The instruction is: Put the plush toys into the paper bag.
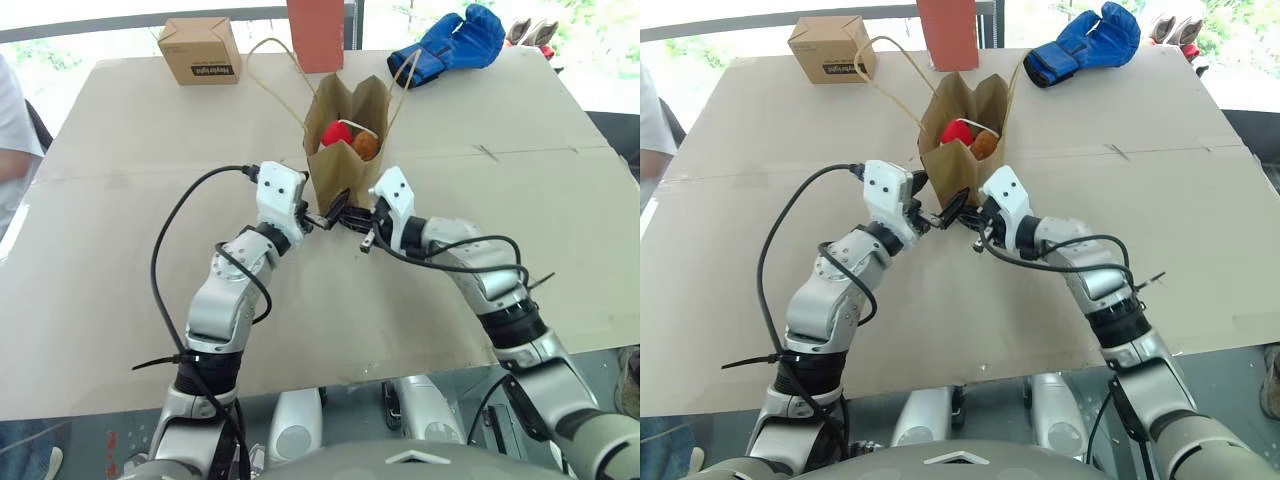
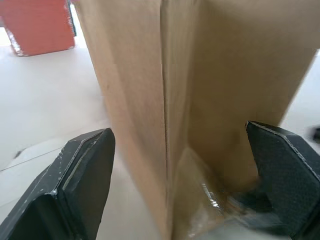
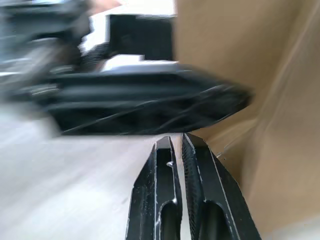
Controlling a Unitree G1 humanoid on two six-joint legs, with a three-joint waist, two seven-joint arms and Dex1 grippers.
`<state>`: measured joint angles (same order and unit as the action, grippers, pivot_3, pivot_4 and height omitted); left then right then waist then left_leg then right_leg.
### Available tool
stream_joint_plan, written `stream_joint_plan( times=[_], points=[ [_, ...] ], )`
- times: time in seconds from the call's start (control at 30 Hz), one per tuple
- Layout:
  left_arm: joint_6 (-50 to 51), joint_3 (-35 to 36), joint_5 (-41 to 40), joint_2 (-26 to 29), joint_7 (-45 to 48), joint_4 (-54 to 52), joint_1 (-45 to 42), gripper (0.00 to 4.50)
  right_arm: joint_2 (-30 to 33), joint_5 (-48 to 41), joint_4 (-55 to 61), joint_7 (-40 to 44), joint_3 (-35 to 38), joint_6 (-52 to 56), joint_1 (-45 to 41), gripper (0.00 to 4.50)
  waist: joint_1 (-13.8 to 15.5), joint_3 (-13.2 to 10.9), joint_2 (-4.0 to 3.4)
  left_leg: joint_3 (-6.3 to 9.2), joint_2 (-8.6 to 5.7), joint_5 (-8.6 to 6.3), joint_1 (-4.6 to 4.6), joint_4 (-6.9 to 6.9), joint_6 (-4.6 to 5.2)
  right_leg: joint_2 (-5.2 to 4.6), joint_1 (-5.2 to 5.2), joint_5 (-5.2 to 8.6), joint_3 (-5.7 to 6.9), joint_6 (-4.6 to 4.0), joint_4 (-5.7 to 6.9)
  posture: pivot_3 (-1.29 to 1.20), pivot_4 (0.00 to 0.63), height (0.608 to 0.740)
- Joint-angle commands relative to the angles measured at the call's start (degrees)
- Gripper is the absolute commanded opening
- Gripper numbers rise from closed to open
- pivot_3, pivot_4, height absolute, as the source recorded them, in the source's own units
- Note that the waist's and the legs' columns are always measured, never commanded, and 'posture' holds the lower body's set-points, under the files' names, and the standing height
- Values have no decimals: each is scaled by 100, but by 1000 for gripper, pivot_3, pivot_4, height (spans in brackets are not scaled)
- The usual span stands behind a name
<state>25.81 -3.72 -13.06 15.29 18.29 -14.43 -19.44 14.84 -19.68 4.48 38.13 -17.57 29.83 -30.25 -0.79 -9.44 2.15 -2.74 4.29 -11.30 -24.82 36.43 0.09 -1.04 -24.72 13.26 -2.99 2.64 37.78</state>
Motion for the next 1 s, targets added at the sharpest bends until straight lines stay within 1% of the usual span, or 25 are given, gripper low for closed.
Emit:
stream_joint_plan(
  times=[0.03,0.13,0.2,0.23,0.3,0.37,0.47,0.6,0.7,0.77,0.87,1.0],
  points=[
    [-184,-190,127,-114,10,-110,-111,4500,192,-223,1032,156,151,157,180,68,4,0,0,0,0,0,0,1,0,0,0,0,0,0,0,0,150,740],
    [-153,-192,47,-114,152,-237,-25,4500,467,-305,1597,184,253,359,417,68,0,0,0,0,0,0,2,2,0,0,1,0,-1,0,2,0,150,740],
    [-96,-127,-126,1,374,-422,118,4500,787,-328,2046,103,512,575,637,68,-3,0,0,0,0,0,5,2,0,1,1,0,-1,-1,4,0,150,740],
    [-84,-69,-180,101,501,-474,182,4500,941,-255,2130,-80,707,755,691,68,-1,0,0,1,0,0,4,2,0,1,0,1,0,-1,4,0,150,740],
    [-120,-12,-179,225,621,-451,202,4500,1161,-76,2115,-332,915,937,682,68,-2,0,0,1,0,0,4,2,0,0,1,1,-1,-1,4,0,150,740],
    [-177,-10,-149,227,636,-313,98,4500,1204,185,1844,-664,1018,1014,476,68,0,0,0,0,0,0,4,7,0,0,0,4,0,-6,6,0,150,740],
    [-221,-52,-89,151,640,-125,-75,4500,1007,503,1296,-1027,1006,880,58,68,-3,1,0,0,0,0,6,14,0,2,1,8,-4,-14,7,0,150,740],
    [-332,-148,57,95,639,105,-311,4500,557,891,189,-1178,729,296,-589,68,-6,1,0,1,-1,0,6,14,0,4,2,0,-6,-2,8,0,150,740],
    [-394,-213,202,84,589,239,-504,4500,46,857,-740,-968,654,-384,-1029,68,-9,1,0,0,-2,0,4,12,0,4,1,-1,-7,-1,7,0,150,740],
    [-441,-238,314,49,540,292,-578,4500,-297,700,-1235,-785,756,-662,-1244,68,-15,0,0,3,-2,0,2,7,0,6,0,-1,-3,-1,6,0,150,740],
    [-484,-283,489,-14,446,370,-652,4500,-526,701,-1742,-497,792,-1039,-1396,68,0,0,-1,4,-2,0,1,6,0,5,0,-1,-3,0,5,0,150,740],
    [-456,-344,765,-110,214,523,-768,4500,-710,707,-2161,-359,858,-1287,-1553,68,11,0,-1,0,-3,0,-1,10,0,0,3,-2,-3,1,4,0,150,740]
  ],
)
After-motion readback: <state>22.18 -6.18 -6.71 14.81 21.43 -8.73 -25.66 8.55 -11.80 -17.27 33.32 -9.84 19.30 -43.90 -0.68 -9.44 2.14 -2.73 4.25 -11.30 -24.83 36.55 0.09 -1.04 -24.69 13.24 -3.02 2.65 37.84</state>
